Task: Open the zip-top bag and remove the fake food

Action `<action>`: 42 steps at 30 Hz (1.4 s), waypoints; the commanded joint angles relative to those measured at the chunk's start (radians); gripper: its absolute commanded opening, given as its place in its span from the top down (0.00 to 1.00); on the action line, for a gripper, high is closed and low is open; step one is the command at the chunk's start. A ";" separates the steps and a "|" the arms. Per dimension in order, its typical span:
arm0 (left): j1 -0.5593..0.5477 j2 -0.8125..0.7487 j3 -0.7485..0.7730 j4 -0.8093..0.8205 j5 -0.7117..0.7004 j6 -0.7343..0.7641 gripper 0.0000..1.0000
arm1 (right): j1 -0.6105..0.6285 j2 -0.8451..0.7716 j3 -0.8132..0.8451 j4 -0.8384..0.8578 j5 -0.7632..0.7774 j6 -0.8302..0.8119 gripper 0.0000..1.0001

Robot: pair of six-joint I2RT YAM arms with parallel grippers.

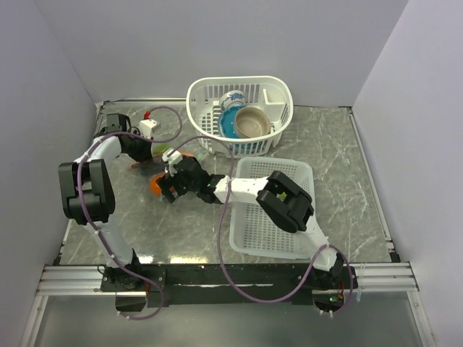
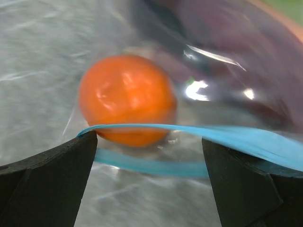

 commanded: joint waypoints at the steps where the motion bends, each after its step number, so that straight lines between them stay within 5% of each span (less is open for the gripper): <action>1: -0.027 0.041 -0.039 -0.153 -0.003 -0.003 0.98 | 0.035 0.029 0.092 0.020 -0.082 -0.002 0.00; 16: -0.120 -0.061 -0.140 -0.129 -0.041 -0.141 0.99 | 0.074 0.092 0.165 -0.003 -0.031 0.049 0.00; 27: -0.045 -0.077 -0.121 -0.104 -0.173 -0.104 0.99 | 0.097 -0.072 -0.087 -0.072 0.028 0.030 0.00; 29: -0.026 -0.071 -0.107 -0.099 -0.192 -0.104 0.99 | 0.100 -0.098 -0.156 -0.052 0.050 0.041 0.10; 33: -0.014 -0.085 -0.111 -0.104 -0.181 -0.109 0.99 | 0.101 -0.141 -0.219 -0.011 0.076 0.064 0.45; 42: 0.006 -0.112 -0.104 -0.096 -0.190 -0.102 0.99 | 0.098 -0.400 -0.358 0.085 0.281 0.001 0.65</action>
